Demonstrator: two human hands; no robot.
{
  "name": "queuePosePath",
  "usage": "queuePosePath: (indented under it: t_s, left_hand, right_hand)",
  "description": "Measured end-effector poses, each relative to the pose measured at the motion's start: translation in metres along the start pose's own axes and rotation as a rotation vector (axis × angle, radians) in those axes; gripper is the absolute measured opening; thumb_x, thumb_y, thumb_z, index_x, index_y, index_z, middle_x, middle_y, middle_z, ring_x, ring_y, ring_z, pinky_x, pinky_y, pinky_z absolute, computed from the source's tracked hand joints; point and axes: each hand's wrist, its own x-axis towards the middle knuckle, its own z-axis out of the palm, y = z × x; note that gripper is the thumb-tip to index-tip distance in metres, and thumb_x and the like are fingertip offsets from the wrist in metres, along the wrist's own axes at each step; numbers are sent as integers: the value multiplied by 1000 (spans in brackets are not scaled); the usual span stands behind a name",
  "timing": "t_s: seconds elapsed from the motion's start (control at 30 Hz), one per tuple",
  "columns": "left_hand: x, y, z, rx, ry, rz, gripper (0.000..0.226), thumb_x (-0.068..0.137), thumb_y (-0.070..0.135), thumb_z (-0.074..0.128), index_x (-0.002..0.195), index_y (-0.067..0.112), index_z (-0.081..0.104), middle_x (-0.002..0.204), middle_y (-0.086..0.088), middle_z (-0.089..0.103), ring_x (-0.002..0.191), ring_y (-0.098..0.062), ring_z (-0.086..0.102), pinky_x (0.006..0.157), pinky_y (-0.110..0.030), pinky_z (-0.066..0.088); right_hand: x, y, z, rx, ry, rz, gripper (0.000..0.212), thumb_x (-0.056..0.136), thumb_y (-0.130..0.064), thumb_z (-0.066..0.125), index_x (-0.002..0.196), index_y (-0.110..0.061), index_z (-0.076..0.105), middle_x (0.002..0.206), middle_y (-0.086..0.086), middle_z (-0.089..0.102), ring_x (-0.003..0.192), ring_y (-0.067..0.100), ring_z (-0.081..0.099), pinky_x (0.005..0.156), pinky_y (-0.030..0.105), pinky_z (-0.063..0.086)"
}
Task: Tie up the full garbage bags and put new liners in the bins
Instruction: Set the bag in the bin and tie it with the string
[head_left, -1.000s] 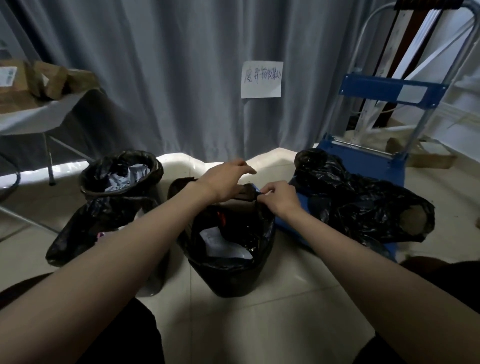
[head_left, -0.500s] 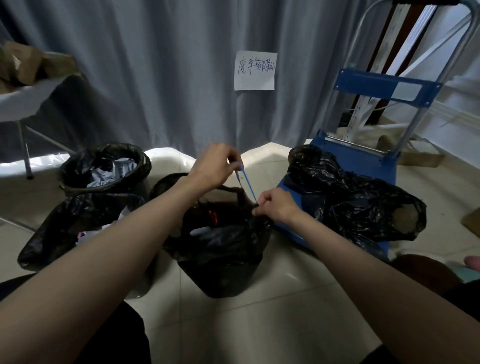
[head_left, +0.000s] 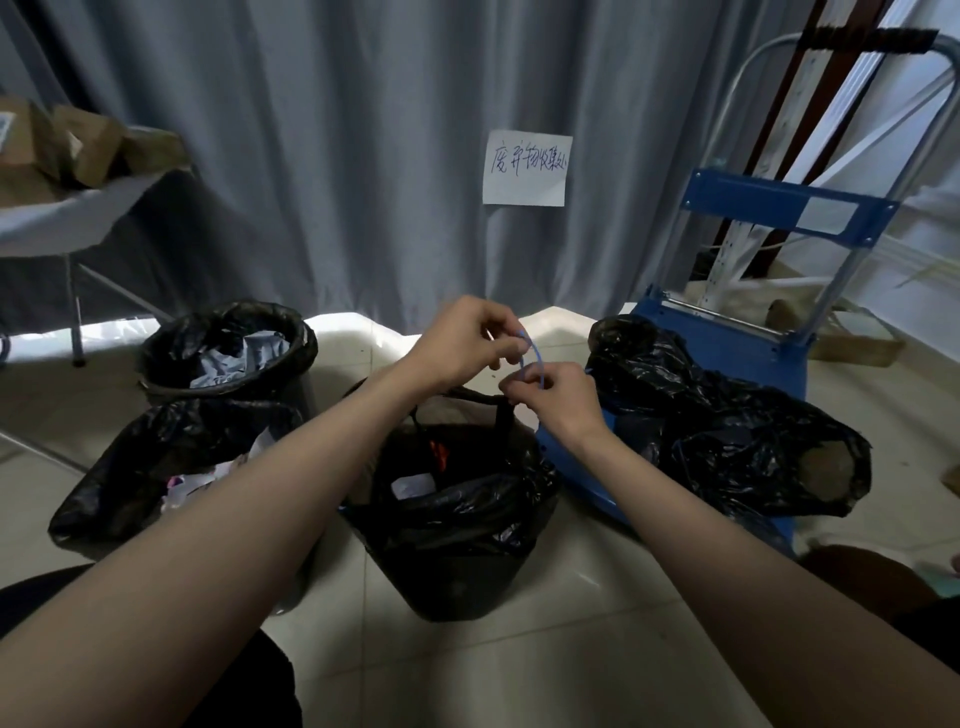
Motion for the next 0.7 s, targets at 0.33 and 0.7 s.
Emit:
queuePosePath:
  t_s: [0.33,0.7]
  left_hand:
    - [-12,-36,17,761,-228,-21,10,87,28,65,94,28,72,101,1,68,93,-24,62,73,-33,48]
    - [-10,-51,9,662,-316,-146,39,69,42,82,104,30,69,99,7,67,92,-17,61,73,-30,45]
  right_hand:
    - [1,0,-16,61,15,12,12,81,-17,76,73,-10,80,71,-6,74,68,-1,60,79,24,51]
    - [0,-7,-25,253,-40,-6,4,84,-15,75,83,-13,78,72,1,74,62,2,62,63,19,46]
